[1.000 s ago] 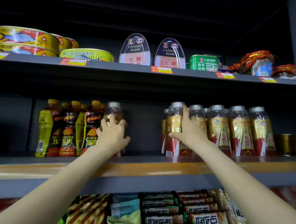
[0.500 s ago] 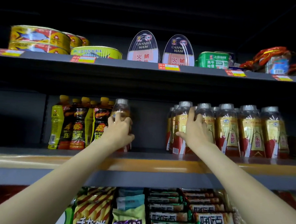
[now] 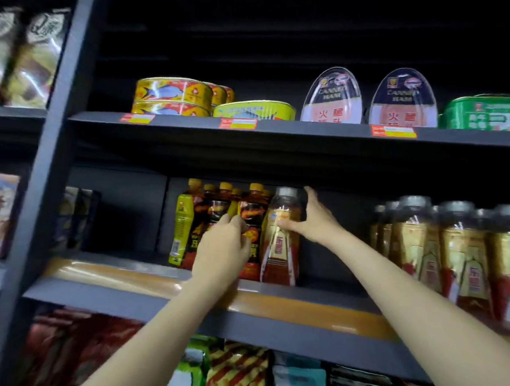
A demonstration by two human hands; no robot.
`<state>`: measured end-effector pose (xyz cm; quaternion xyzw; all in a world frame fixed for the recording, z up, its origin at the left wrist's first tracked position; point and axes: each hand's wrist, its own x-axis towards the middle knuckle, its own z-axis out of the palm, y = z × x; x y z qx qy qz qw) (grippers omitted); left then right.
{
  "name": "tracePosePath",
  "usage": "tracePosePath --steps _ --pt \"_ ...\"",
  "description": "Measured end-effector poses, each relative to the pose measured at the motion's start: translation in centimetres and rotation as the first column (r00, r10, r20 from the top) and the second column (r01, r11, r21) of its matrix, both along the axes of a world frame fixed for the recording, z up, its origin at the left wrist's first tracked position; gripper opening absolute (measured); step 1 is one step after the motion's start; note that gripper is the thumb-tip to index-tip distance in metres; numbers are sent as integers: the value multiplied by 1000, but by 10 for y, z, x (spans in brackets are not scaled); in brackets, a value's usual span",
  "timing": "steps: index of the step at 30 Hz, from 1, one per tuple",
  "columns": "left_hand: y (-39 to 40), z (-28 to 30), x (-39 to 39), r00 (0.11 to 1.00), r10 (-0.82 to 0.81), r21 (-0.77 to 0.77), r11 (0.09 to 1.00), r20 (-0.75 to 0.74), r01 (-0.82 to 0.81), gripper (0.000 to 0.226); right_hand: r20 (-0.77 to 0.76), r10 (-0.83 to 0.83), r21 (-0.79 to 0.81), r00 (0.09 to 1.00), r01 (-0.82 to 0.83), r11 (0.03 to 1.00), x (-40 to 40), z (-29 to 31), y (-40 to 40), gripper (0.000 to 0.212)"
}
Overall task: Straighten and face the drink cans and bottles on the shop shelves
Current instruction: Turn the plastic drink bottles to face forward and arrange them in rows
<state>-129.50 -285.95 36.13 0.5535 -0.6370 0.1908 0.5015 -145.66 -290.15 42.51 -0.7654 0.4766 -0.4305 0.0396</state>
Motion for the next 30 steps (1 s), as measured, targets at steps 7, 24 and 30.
tracePosePath --steps 7,24,30 --pt "-11 -2 4 996 -58 -14 998 -71 57 19 178 -30 87 984 14 996 7 -8 -9 78" --pt "53 16 -45 846 -531 39 845 -43 533 35 720 135 -162 681 -25 987 -61 -14 100 63" --pt "63 16 -53 651 -713 265 596 -259 758 68 868 225 -149 442 -201 968 -58 -14 121 51"
